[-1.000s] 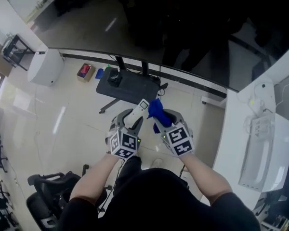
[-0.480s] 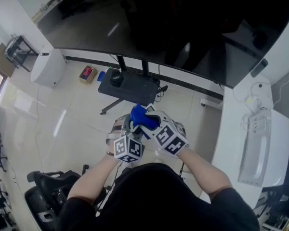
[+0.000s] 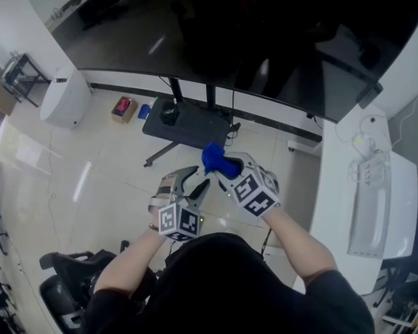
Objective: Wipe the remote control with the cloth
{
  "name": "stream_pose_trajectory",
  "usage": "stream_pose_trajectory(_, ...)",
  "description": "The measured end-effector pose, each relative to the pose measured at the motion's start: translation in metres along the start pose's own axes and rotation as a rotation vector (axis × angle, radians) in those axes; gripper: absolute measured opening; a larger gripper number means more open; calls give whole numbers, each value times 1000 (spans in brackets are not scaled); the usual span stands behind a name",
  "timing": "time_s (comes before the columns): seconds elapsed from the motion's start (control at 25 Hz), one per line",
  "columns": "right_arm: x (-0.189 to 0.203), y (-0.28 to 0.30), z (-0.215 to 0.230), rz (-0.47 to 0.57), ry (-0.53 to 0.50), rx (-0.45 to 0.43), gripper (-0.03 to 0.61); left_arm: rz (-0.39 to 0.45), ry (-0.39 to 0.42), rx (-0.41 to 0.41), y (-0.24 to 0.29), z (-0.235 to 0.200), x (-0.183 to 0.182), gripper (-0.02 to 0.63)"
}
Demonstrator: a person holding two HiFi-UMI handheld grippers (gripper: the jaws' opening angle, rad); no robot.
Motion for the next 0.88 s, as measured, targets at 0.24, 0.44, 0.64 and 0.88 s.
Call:
stream_pose_trajectory(0.24,-21,-4,-14,52,-6,-25,141,-8,-31,-1,-2,-8,9,204)
stream_pose_trajectory(0.44,-37,11,-50,46,-50,-168,141,18,31,1,-3,-10,10,204)
stream_pose_trajectory(0.64,-31,13,-47,-9,-63,-153,141,55,97,3,-17,-8,8,204)
stream_pose_trajectory(0.88,-16,2,-15,-25,-29,-30,141,83,85,19,-30,-1,7,204)
Point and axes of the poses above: the fingertips, and each gripper's own axes: y forward along the fingers, z to its right, x out of its underside, the point moved 7 cm from there along -y, backward along the fingers, and after that the axes turned 9 degrees about -x, right-handed, at the moved point
